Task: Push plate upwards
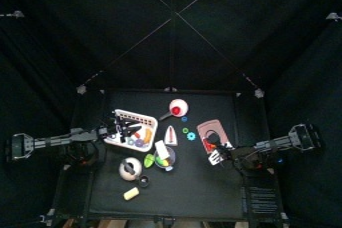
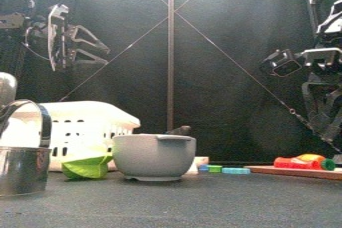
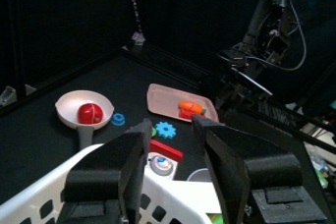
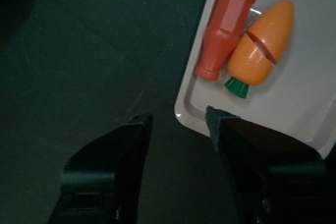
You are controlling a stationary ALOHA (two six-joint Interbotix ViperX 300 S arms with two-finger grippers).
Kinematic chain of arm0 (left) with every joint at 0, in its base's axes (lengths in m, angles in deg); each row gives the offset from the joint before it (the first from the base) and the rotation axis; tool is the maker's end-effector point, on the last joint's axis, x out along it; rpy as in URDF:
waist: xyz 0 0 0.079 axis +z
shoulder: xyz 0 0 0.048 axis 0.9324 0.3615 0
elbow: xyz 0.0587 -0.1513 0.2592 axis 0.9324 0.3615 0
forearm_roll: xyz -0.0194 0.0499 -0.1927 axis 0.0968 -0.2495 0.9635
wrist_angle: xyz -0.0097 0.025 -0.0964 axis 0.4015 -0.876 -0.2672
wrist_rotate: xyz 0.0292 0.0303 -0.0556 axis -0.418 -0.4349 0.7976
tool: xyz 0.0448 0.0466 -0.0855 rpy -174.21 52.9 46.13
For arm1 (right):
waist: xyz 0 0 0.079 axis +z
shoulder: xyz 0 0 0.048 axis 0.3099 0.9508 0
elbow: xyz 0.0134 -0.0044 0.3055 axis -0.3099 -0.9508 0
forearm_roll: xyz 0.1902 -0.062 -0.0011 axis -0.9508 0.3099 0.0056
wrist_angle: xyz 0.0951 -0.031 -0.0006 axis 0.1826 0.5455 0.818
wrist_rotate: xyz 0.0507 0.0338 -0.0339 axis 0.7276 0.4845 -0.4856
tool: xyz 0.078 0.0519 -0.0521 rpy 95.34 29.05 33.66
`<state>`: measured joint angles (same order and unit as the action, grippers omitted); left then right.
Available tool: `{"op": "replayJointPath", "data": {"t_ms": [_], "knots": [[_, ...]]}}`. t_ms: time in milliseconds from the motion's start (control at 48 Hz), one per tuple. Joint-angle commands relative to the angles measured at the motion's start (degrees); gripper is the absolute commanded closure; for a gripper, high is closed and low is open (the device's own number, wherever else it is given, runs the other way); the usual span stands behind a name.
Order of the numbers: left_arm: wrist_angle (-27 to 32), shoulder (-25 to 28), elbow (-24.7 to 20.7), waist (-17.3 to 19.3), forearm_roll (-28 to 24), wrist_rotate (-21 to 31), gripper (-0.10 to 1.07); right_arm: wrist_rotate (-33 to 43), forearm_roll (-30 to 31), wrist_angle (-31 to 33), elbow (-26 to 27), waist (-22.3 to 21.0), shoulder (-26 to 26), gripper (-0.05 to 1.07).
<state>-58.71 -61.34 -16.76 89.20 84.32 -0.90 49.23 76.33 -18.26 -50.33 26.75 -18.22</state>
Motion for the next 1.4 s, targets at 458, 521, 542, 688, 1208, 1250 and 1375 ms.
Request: {"op": "replayJointPath", "data": {"t_ms": [458, 521, 542, 688, 1208, 1250, 1375], "knots": [[-0.5, 0.1, -0.2, 0.9, 0.0, -0.1, 0.19, -0.2, 0.7, -4.2, -0.4, -0.2, 6.9, 0.2], [-0.5, 0.1, -0.1, 0.9, 0.0, -0.1, 0.19, -0.2, 0.7, -5.9, -0.4, -0.1, 7.5, 0.2], [-0.5, 0.1, -0.1, 0.9, 0.0, -0.1, 0.19, -0.2, 0.7, -6.4, -0.4, -0.1, 7.6, 0.2], [-0.4, 0.1, -0.1, 0.9, 0.0, -0.1, 0.19, -0.1, 0.8, -7.4, -0.9, -0.3, 9.2, 0.2], [-0.4, 0.1, 0.4, 1.4, 0.0, -0.1, 0.19, -0.2, -0.2, -7.7, -0.9, -0.4, 13.4, 0.29], [-0.4, 0.0, 0.4, 1.4, 0.0, -0.1, 0.19, -0.2, -0.2, -7.7, -0.9, -0.4, 13.4, 0.31], [-0.3, 0.1, 0.4, 1.4, 0.0, -0.1, 0.19, -0.1, -1.2, -8.3, -0.2, 0.0, 13.4, 0.36]]}}
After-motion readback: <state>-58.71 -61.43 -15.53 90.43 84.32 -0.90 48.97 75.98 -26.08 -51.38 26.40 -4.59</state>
